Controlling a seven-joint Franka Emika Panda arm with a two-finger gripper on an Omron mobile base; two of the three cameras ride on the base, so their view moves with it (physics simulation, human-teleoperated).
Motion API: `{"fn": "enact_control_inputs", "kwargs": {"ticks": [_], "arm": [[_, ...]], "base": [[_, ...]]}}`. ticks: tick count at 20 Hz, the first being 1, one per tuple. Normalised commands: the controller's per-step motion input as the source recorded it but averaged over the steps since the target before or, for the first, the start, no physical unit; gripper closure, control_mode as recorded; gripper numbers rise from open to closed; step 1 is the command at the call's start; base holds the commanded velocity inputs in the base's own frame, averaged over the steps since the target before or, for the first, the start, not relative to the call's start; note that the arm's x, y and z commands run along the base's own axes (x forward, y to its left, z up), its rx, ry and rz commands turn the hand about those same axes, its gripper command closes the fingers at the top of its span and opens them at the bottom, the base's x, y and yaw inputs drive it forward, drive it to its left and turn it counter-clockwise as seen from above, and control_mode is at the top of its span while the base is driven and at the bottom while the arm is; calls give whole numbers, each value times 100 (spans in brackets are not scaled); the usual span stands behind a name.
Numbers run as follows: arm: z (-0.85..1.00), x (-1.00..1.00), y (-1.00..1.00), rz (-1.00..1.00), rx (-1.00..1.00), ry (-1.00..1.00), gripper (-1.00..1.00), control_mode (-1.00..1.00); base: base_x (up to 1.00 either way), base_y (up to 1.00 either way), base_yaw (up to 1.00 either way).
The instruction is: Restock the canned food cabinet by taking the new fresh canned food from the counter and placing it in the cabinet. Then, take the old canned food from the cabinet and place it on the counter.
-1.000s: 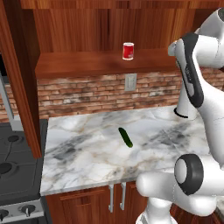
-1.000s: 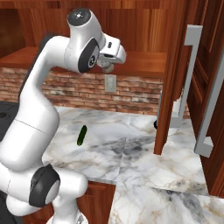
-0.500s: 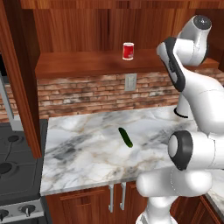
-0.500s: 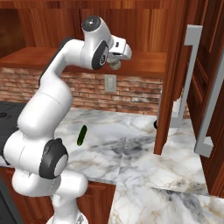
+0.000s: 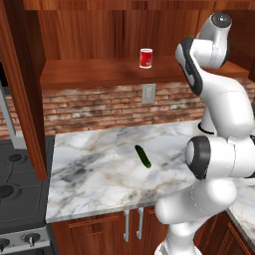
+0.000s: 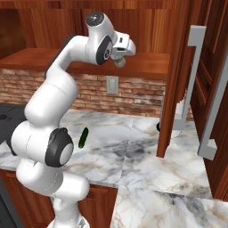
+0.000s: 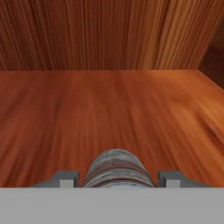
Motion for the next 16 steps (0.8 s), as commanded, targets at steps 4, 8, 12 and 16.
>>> {"fn": "enact_control_inputs", "kwargs": {"ticks": [4,8,12,16], "arm": [[-18,21,-2,0,-7,-8,-100,-100],[-8,29,0,0,-4,-10,-100,-100],[-1,29,0,0,-4,-16,-100,-100],[5,1,0,0,0,-21,-100,-100]], "base": [[0,0,0],[0,0,0],[0,0,0],[0,0,0]]}}
